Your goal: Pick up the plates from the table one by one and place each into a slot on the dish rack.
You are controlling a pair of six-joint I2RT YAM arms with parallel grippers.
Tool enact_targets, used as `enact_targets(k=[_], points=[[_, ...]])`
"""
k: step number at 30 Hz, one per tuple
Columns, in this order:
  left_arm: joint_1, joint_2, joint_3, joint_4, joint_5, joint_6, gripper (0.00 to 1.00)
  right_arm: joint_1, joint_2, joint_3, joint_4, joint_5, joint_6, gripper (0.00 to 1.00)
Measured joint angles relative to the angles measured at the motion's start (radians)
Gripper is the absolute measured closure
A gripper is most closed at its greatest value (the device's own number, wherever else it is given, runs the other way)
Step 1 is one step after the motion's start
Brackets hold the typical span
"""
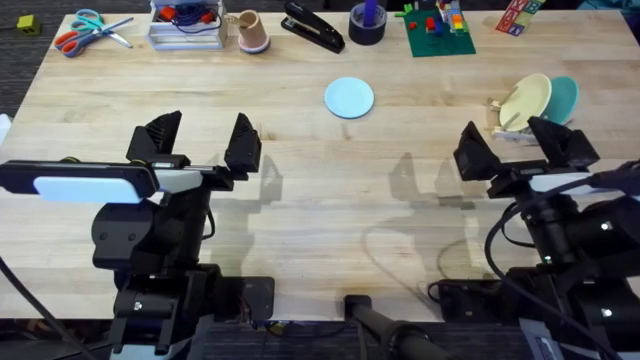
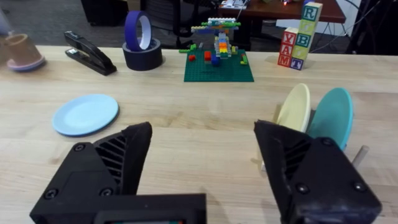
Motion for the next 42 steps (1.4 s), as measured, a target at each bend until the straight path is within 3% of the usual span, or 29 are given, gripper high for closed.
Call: enact_targets(k=[12,16,21,26,32,42], points=[[0.0,0.0,0.002,0.073,-0.004,0.032,0.008,0.0,0.0,0.0,0.041,-0.012,0.0,0.007],[0.0,0.0,0.032,-0.011,-0.008,0.04,0.007,0.0,0.0,0.001,0.044,-0.014,0.0,0.007],[0.0,0.011,0.147,-0.095,-0.008,0.047,0.008,0.0,0.01,0.047,0.039,-0.01,0.0,0.007],[0.0,0.109,0.281,-0.109,-0.008,0.035,0.008,0.0,0.102,0.188,-0.003,-0.008,0.0,0.007],[0.0,0.335,0.461,-0.182,-0.008,-0.008,0.008,0.0,0.325,0.409,-0.145,-0.008,0.0,0.008],[0.0,0.759,0.918,-0.565,-0.004,-0.039,0.008,0.0,0.738,0.827,-0.436,-0.008,0.0,0.007]])
